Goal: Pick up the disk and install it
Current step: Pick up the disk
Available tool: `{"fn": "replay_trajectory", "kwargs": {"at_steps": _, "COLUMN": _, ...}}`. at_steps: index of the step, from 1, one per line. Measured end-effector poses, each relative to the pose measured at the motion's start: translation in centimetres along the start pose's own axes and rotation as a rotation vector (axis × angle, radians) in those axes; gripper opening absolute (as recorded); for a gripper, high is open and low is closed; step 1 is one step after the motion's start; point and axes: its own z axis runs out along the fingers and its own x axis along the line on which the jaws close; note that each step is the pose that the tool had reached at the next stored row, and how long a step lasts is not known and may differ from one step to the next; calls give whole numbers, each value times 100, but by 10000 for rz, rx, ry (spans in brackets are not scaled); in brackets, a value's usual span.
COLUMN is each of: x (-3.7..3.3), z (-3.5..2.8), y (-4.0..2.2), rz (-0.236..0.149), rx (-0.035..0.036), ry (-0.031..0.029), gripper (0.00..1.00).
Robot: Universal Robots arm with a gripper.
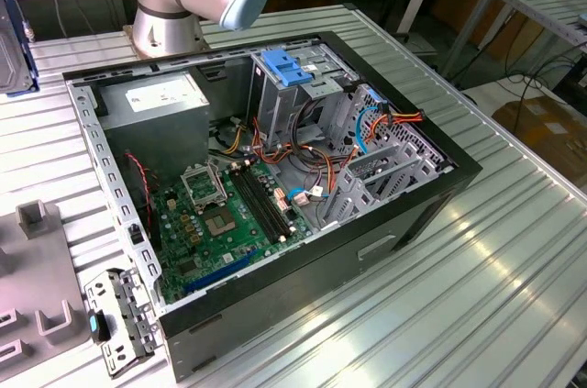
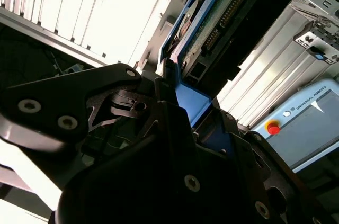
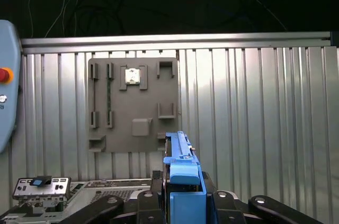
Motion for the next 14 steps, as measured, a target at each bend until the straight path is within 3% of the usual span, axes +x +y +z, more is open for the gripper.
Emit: {"fn": "replay_trajectory", "kwargs": {"at_steps": 14, "x": -10, "z": -11, "y": -252, "rz": 0, "rx": -1, "ry": 0, "gripper": 37}}
